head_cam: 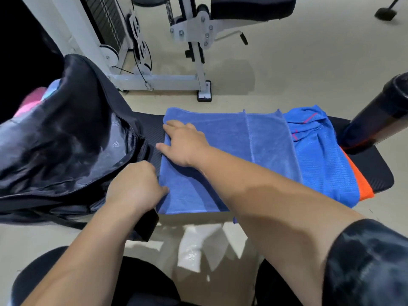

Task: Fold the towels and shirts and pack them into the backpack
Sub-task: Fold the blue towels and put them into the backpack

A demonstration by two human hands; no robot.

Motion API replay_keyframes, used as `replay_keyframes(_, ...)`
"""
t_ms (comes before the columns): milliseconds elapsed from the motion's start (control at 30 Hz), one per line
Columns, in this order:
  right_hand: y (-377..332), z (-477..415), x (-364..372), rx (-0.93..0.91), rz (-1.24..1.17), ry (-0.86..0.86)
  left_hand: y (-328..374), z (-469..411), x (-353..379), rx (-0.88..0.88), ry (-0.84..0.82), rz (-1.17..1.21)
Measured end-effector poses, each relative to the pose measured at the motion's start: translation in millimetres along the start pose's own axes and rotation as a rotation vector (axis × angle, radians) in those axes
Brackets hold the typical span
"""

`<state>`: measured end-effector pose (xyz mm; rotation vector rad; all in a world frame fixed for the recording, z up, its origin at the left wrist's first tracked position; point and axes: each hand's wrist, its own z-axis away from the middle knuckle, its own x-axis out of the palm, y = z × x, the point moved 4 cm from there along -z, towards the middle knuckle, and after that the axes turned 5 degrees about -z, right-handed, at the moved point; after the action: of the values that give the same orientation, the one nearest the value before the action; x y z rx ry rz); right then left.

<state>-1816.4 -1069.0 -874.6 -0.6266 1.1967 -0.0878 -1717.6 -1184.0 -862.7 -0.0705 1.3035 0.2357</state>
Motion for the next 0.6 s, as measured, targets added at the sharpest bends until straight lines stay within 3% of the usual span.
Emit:
replay_keyframes(167,-2.9,-2.6,15.6,-0.015,-0.051,-0.067,-2.3,6.4,0.5,-0.01,0.038,-0.118)
replay_keyframes(300,28.2,8.1,-4.1,-0.052,-0.191,0.05,25.0,9.3,5.2,0.078,0.07,-0.109)
replay_keyframes(500,134.6,37.9,-58.3,0.181,-0.22,0.272,100.9,14.7,13.8,0.248,0.014,0.029)
replay_keyframes(600,176.6,55.2,-75.3,0.258,-0.23,0.276,135.4,17.4,23.1,0.287,-0.035,0.139)
